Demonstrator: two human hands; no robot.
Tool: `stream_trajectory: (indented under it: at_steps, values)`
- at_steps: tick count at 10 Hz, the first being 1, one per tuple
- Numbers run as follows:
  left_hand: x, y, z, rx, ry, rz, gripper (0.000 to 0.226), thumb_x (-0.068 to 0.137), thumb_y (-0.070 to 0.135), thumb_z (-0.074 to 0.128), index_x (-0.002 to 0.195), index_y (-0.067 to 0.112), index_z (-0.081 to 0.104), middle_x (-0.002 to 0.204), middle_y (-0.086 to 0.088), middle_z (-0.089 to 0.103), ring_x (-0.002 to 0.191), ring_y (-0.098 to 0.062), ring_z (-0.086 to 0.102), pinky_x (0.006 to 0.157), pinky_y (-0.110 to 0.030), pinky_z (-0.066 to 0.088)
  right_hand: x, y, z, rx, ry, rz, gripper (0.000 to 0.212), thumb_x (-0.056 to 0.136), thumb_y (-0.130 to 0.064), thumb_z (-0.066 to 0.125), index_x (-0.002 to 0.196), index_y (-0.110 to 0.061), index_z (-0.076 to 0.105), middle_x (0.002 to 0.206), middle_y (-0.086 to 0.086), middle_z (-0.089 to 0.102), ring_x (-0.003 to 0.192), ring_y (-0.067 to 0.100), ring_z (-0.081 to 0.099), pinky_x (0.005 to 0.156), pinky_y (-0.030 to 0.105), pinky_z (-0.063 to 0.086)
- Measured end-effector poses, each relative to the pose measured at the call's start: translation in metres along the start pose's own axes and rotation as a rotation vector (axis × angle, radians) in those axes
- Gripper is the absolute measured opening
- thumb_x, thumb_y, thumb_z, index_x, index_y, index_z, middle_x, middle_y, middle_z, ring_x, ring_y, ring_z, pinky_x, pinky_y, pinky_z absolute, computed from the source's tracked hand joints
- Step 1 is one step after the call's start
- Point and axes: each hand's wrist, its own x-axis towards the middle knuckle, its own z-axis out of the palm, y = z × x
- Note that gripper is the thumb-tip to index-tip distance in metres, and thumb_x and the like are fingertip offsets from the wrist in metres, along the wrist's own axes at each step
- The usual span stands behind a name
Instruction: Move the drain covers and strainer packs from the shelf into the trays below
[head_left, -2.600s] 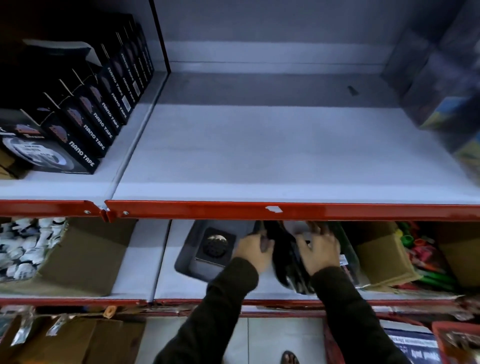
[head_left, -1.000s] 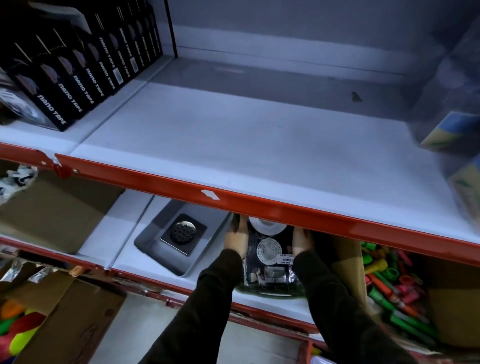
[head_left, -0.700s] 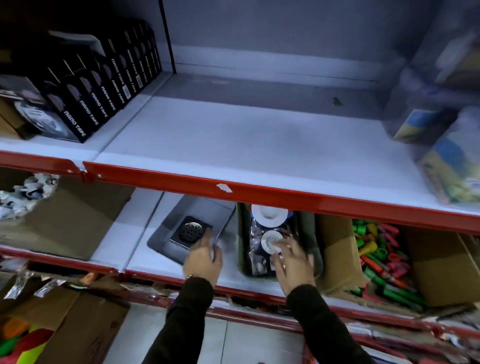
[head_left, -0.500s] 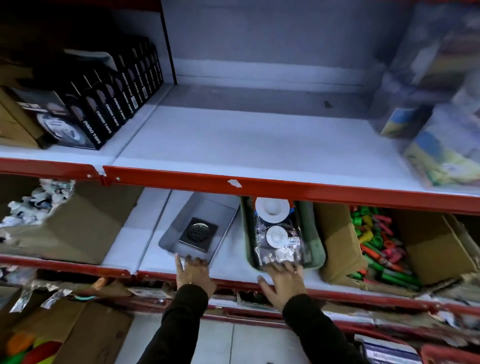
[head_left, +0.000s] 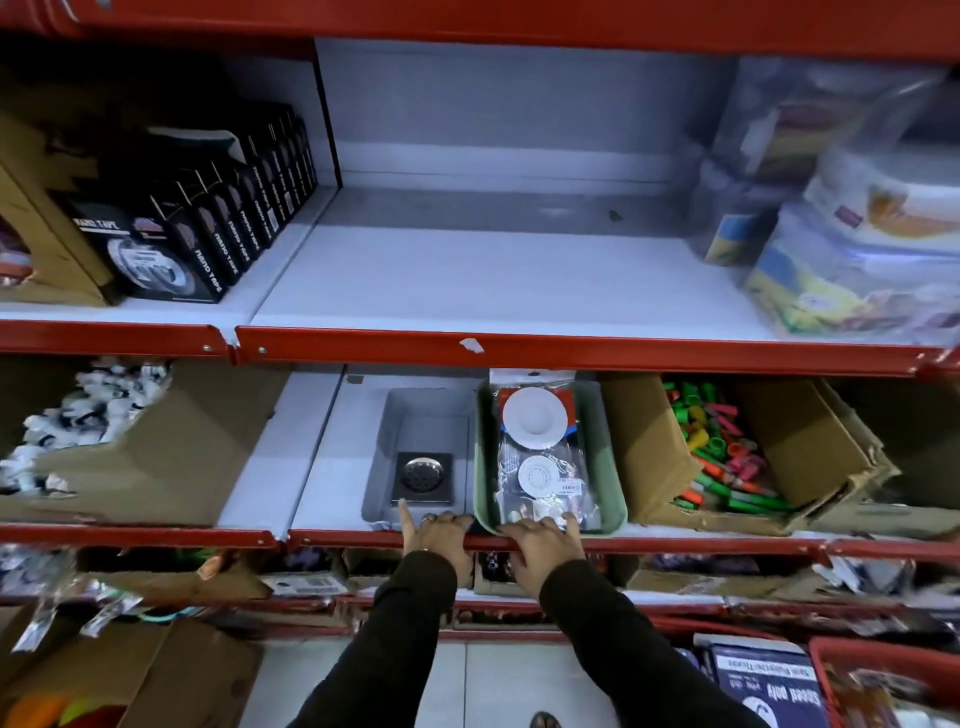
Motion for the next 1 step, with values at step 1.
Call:
stream_trajectory:
  at_steps: [1]
  values:
    - [-0.0053, -0.0046, -0.0134, -0.029, 0.134, 0.018, 0.056, 0.088, 0.023, 0.052, 0.141, 0.036, 0.043, 0.148, 0.002, 0.046, 0.141, -0.021, 0.039, 0.122, -0.059, -0.006, -0.0029, -0.0021, -0.01, -0.005, 0.186, 0.037, 0.044, 0.094, -0.03, 0.043, 0.137, -0.029, 0.05, 0.141, -0.003, 0.056, 0.128, 0.022, 0.051, 0.116, 0.05, 0.017]
